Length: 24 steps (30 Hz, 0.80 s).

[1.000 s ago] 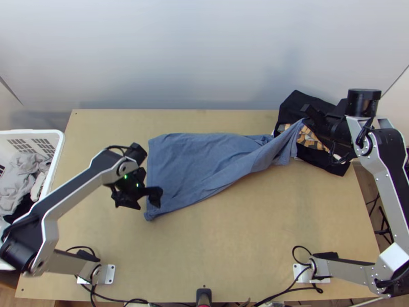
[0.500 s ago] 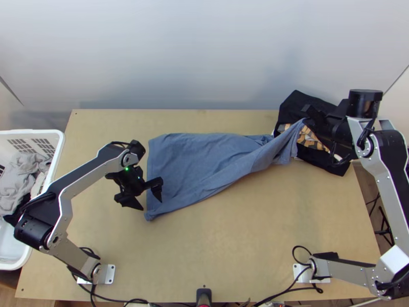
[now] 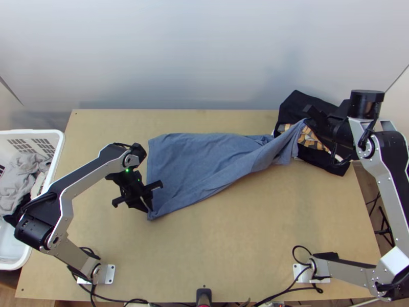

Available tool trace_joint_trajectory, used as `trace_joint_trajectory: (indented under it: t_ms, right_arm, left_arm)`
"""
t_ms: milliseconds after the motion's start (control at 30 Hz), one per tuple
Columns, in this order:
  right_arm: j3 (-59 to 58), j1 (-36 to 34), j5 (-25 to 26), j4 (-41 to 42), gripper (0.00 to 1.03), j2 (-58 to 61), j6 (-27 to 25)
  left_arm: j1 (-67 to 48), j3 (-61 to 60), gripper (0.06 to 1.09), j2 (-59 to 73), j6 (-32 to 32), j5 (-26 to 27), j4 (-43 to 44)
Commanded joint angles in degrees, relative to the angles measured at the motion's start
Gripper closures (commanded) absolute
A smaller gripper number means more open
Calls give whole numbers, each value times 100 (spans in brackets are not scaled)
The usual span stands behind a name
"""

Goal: Fold the t-shirt

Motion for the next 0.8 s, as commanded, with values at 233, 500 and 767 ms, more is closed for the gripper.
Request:
trace_joint_trajectory:
  t_ms: [233,500,767]
  right_arm:
    - [-38,-181,4,24,100,-138,-57]
    - [-73,30,610,666,100,-375,-356]
    - [-170,399,1085,2072,100,-437,-1041]
  left_arm:
    - [-220,-84,104,-11,-9,-49,5]
    - [457,444,104,-784,-202,-1166,989]
    - [1925,2518,104,-960,-457,-1131,1684]
